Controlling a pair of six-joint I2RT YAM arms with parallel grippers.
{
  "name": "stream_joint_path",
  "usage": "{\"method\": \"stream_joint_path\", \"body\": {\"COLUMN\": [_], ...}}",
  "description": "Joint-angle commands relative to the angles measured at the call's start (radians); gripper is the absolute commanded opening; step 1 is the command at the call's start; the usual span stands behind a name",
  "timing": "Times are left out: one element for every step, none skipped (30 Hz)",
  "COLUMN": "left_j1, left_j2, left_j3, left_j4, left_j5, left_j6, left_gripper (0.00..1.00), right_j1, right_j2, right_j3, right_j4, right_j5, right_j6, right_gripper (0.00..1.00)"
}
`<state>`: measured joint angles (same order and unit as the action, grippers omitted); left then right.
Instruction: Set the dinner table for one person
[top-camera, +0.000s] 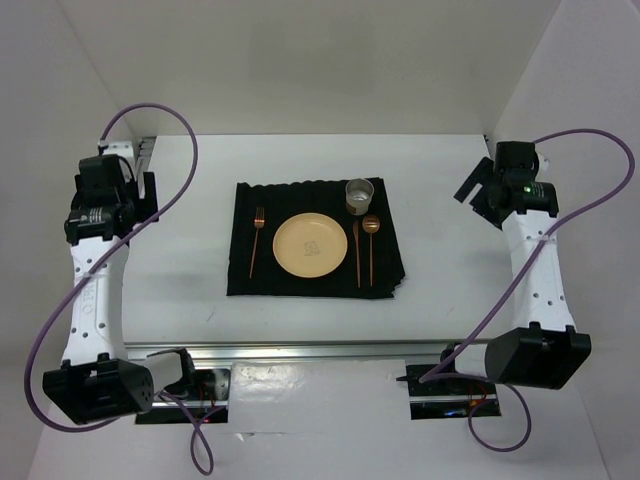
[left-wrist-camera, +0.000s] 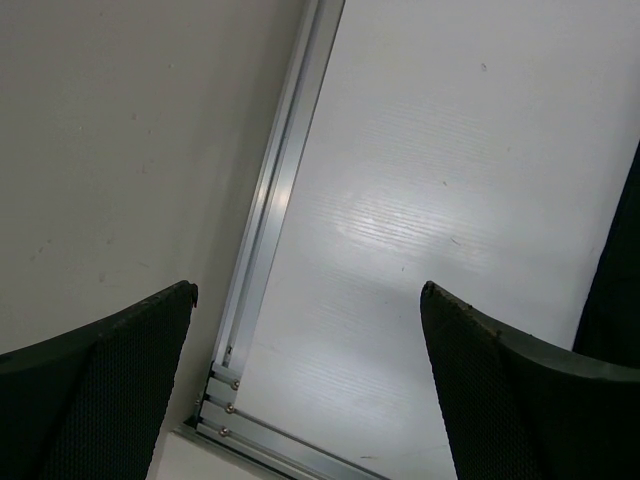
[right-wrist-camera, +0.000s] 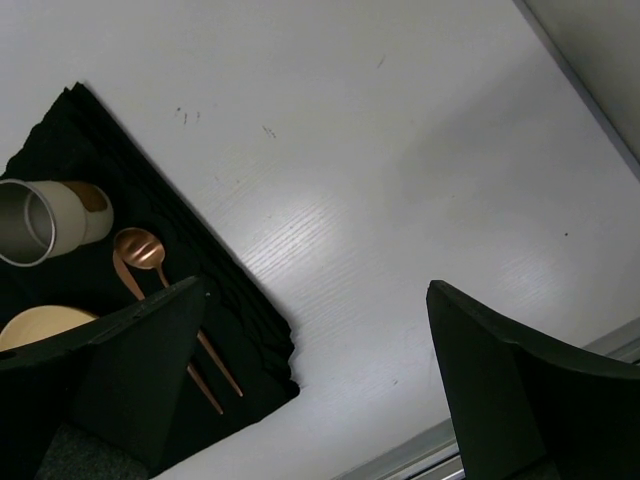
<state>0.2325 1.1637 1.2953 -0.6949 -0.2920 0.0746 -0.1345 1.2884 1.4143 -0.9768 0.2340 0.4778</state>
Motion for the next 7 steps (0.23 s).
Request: {"method": "stream_joint_path", "body": {"left_j1": [-0.002, -0.002, -0.002, -0.002, -0.002, -0.002, -0.002], "left_j2": [-0.038, -0.038, -0.048, -0.048, -0.048, -0.048, -0.058], "left_j3": [-0.002, -0.002, -0.013, -0.013, -0.013, -0.013, -0.013], "left_j4": [0.000, 0.009, 0.009, 0.009, 0.009, 0.009, 0.009], "left_j5": [0.022, 0.022, 0.022, 0.022, 0.022, 0.022, 0.031], "left_j6": [0.008, 0.008, 0.019, 0.019, 0.019, 0.019, 0.019], "left_gripper": [0.99, 0.99, 0.99, 0.99, 0.99, 0.99, 0.99], "right_j1": [-0.002, -0.002, -0.002, -0.002, -0.002, -0.002, -0.002], "right_j2": [-0.031, -0.031, -0.043, -0.053, -0.054, -0.069, -0.083], "right_j3": [0.011, 0.011, 0.011, 0.011, 0.000, -0.009, -0.009], "right_j4": [-0.013, -0.013, -0.013, -0.013, -0.013, -0.013, -0.002], "right_j5": [-0.022, -0.022, -0.022, -0.022, -0.033, -0.033, -0.033], "right_j6": [-0.015, -0.015, -0.015, -0.028, -0.028, -0.037, -0.038], "right_gripper": [1.00, 1.00, 1.00, 1.00, 1.00, 1.00, 1.00]}}
